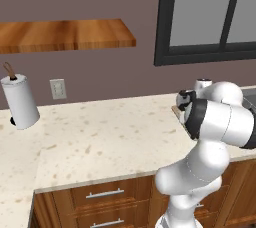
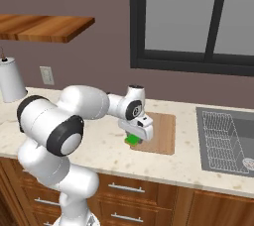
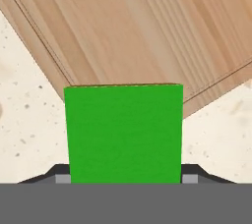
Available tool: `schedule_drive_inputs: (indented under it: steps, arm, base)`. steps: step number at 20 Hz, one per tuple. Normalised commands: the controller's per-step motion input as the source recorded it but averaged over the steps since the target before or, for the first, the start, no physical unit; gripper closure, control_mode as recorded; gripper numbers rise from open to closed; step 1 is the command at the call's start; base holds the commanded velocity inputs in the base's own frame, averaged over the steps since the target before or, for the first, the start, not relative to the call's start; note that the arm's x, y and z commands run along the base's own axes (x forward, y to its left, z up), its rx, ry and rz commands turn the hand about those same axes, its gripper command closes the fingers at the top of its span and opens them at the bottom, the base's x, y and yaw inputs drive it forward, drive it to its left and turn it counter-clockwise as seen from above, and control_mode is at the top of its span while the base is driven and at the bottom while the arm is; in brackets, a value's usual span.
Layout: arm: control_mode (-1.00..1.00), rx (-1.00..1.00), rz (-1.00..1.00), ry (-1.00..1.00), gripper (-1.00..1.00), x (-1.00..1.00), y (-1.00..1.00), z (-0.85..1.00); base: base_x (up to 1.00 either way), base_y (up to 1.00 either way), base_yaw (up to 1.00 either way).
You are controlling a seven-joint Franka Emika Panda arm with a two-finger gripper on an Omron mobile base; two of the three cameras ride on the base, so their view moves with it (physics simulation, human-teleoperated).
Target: Pick up the sponge from the counter and clean the cutting board by briefly scrubbing or pressing down on the cutting board. Once finished, release the sponge.
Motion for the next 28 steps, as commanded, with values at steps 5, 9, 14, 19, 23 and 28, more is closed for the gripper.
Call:
schedule_drive_inputs:
  steps: [5, 9, 14, 19, 23, 28]
  arm:
    - [-1.0, 0.0, 0.02, 0.0, 1.0, 0.24, -0.3, -0.08]
    - [-1.0, 0.0, 0.01, 0.0, 1.0, 0.2, -0.05, -0.32]
    - [-1.0, 0.0, 0.0, 0.0, 1.0, 0.14, 0.0, -0.44]
    - [-1.0, 0.0, 0.0, 0.0, 1.0, 0.09, 0.0, -0.28]
    - [-1.0, 0.0, 0.0, 0.0, 1.0, 0.15, -0.17, 0.0]
    - [-1.0, 0.0, 0.02, 0.0, 1.0, 0.24, -0.41, 0.0]
  base:
    - [0.0, 0.0, 0.0]
    - [0.0, 0.0, 0.0]
    - [0.0, 0.0, 0.0]
    - [0.0, 0.0, 0.0]
    - [0.0, 0.0, 0.0]
    - [0.0, 0.0, 0.0]
